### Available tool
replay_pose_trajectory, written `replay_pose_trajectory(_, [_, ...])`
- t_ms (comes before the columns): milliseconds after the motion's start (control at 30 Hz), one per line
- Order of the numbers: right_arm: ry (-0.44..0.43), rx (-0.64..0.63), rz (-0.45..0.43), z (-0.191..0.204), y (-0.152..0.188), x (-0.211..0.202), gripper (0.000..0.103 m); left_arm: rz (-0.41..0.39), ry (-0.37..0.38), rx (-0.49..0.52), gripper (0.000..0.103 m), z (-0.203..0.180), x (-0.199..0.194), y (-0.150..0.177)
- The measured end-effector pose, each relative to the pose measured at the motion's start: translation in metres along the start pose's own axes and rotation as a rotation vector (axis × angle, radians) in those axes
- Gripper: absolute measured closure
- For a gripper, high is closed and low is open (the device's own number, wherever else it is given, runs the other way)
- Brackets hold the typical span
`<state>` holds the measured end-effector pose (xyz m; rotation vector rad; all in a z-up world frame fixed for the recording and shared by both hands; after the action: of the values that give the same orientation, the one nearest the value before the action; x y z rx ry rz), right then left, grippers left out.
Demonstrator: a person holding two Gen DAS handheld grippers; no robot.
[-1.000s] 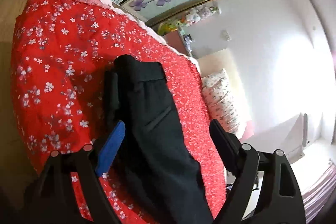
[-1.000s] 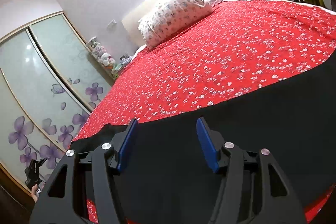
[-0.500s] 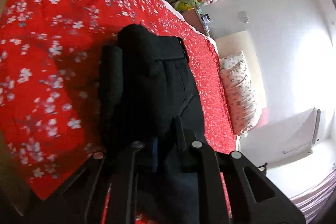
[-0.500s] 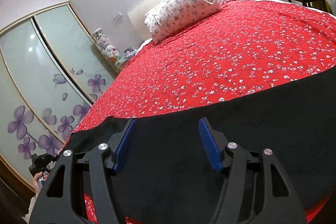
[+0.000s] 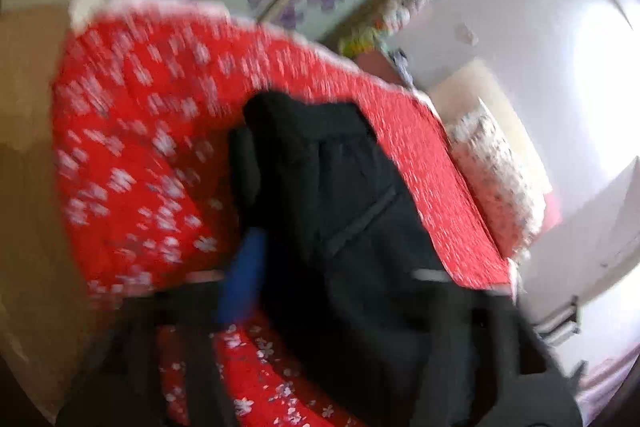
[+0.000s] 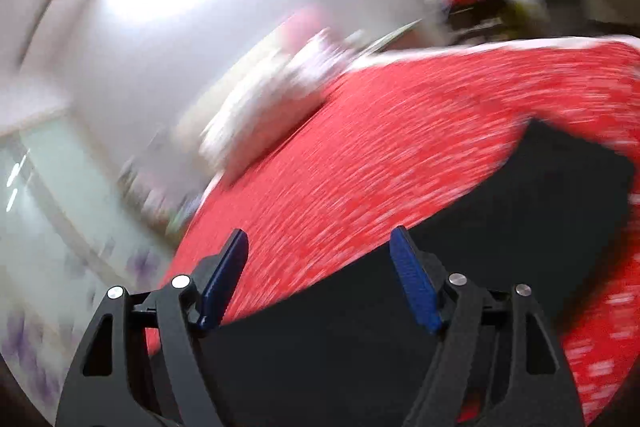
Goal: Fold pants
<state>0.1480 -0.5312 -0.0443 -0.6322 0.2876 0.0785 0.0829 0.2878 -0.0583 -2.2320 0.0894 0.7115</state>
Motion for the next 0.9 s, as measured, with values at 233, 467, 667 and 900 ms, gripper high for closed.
replay_pose_trajectory(233, [0.206, 0.406, -0.121, -0.149, -0.057, -0.057, 0.044, -0.179, 0.080, 0.268, 0.004, -0.063, -0.040, 0.000])
replay_pose_trajectory(467, [0.279, 0.418, -0.044, -0.183, -0.051, -0.053, 0.046, -0.068, 0.141, 0.347, 0.003, -0.101, -0.021, 0.030])
replay_pose_trajectory(667, [0.324, 0.359, -0.024, -0.187, -0.053, -0.039, 0.046, -0.036, 0.101, 0.364, 0.003, -0.105, -0.015, 0.036])
replay_pose_trajectory(900, [0.350, 0.317, -0.016, -0.187, -0.051, -0.035, 0.067, -0.006, 0.084, 0.341, 0.003, -0.097, -0.008, 0.036])
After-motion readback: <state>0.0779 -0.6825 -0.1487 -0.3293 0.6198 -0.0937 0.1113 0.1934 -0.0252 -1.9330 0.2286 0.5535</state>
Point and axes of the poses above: each gripper's, at about its wrist camera, not at the fingertips, and x roughly the way its jaws point, z to its left, y to its underside, the point moved 10 cm from there along x, roughly the way its jaws point, and after that the axes turned 10 degrees about x, right-handed, at the moved point
